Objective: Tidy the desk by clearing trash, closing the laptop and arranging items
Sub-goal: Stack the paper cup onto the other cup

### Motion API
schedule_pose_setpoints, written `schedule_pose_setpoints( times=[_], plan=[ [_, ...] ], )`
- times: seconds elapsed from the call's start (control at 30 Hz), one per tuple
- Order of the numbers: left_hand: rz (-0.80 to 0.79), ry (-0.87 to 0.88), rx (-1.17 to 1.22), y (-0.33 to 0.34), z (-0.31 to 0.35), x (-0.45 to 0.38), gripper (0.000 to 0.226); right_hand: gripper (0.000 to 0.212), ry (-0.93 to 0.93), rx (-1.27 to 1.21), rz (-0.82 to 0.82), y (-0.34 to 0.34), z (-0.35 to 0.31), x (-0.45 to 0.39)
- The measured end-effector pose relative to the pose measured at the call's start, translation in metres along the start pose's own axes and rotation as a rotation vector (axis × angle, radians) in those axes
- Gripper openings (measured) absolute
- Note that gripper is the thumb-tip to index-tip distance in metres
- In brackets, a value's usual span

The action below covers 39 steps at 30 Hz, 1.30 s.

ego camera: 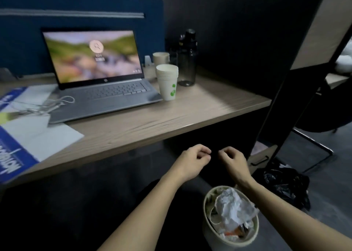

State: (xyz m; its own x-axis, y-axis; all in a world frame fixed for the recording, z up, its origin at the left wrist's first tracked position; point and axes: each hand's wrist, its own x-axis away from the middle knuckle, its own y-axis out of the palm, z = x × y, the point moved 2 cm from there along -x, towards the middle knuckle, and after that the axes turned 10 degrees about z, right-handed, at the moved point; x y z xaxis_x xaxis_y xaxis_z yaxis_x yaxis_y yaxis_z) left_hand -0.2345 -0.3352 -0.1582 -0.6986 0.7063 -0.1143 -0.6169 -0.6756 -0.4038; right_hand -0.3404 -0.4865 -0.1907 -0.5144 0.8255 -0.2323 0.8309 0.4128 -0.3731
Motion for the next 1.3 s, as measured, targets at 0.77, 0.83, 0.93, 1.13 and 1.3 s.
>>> schedule_pose_setpoints(
  times=[0.77,0.83,0.93,1.13,1.3],
  plan=[
    [0.38,-0.024,0.213,-0.191,0.099,-0.043,0.024,0.026,-0.212,-0.119,-0.139,0.049,-0.216,-0.074],
    [0.383,-0.038,0.165,-0.198,0.103,-0.064,0.036,0.034,-0.206,-0.103,-0.148,0.056,-0.223,-0.09],
    [0.382,-0.024,0.047,-0.204,0.108,-0.096,0.047,0.04,-0.222,-0.073,-0.18,0.068,-0.232,-0.114],
    [0.298,-0.01,-0.077,-0.206,0.097,-0.138,0.057,0.05,-0.3,0.0,-0.235,0.09,-0.234,-0.153],
    [0.273,-0.002,0.022,-0.205,0.084,-0.164,0.052,0.042,-0.315,0.062,-0.252,0.105,-0.232,-0.18]
  ],
)
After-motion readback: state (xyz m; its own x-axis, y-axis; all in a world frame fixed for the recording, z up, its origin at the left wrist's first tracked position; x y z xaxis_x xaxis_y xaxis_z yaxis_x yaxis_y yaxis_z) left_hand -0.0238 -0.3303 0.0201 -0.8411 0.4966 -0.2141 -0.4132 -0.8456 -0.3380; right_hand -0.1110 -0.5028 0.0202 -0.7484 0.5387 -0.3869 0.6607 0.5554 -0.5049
